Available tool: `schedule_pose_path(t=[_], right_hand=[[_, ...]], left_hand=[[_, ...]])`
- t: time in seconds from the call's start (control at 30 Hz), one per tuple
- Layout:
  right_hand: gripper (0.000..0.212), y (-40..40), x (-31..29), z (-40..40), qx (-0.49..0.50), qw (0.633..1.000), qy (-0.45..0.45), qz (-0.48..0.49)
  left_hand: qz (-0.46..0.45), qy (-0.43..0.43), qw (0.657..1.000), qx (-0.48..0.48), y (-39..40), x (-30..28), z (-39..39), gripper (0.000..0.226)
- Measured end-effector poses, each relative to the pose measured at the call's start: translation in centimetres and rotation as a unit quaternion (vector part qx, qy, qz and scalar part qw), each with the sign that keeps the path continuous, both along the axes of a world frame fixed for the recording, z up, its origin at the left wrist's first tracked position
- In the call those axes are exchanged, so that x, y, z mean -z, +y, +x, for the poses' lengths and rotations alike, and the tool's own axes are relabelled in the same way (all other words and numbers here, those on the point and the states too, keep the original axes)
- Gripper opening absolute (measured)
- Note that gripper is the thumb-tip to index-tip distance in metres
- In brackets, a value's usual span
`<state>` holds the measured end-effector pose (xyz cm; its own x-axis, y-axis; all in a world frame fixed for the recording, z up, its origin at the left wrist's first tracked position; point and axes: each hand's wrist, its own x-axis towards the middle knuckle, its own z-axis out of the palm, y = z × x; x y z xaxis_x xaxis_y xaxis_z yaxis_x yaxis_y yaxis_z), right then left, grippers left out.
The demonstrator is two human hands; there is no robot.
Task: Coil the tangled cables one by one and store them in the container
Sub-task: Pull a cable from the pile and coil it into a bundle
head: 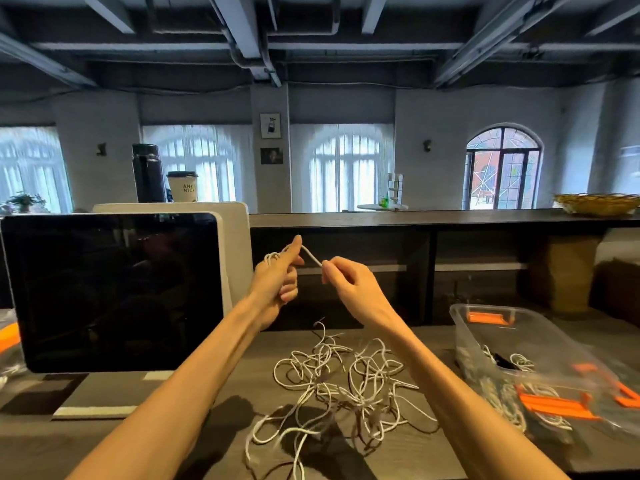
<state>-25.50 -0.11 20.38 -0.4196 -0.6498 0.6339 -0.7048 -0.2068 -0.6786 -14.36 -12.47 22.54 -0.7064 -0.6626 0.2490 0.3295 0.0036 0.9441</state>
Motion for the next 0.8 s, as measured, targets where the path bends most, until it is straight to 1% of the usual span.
schedule_pose_path(t=[0.1,0.2,0.3,0.37,0.4,0.5,0.57,0.67,0.73,0.8], right_hand=[[0.032,-0.6,-0.1,0.9,0.008,0.998,0.042,0.037],[0.032,-0.8,0.1,1.4,0.019,0.997,0.049,0.048],[0.035,-0.2,0.2,1.7,0.012,0.999,0.031,0.04],[0.036,0.3,0.4,2.3,0.002,0.999,0.021,0.046],[0.037,0.6,0.5,2.6,-0.001,0.999,0.018,0.048],[0.036,1.3,0.3,3.5,0.0,0.999,0.018,0.048],[0.038,1.9,0.0,4.0,-0.006,0.998,0.015,0.053],[0.041,2.8,-0.2,4.4,-0.019,0.997,0.02,0.071],[0.037,3.6,-0.3,4.5,-0.015,0.996,0.029,0.078],[0.031,4.2,-0.7,4.4,-0.005,0.997,0.041,0.072]], left_hand=[[0.0,-0.001,1.0,0.023,0.5,0.4,-0.7,0.049],[0.004,-0.002,0.999,0.033,0.9,0.4,-0.9,0.046],[-0.003,0.002,1.0,-0.014,0.9,-0.1,-0.8,0.046],[0.014,0.019,0.999,-0.037,0.9,-0.7,-0.6,0.045],[0.04,0.032,0.998,-0.028,1.0,-1.1,-0.5,0.042],[0.12,0.087,0.988,0.045,1.7,-2.2,0.2,0.028],[0.139,0.107,0.982,0.07,2.2,-2.9,0.9,0.022],[0.157,0.134,0.975,0.087,2.4,-4.0,1.8,0.026],[0.141,0.139,0.978,0.066,2.3,-4.6,2.4,0.034],[0.085,0.112,0.989,0.034,2.3,-5.0,3.0,0.039]])
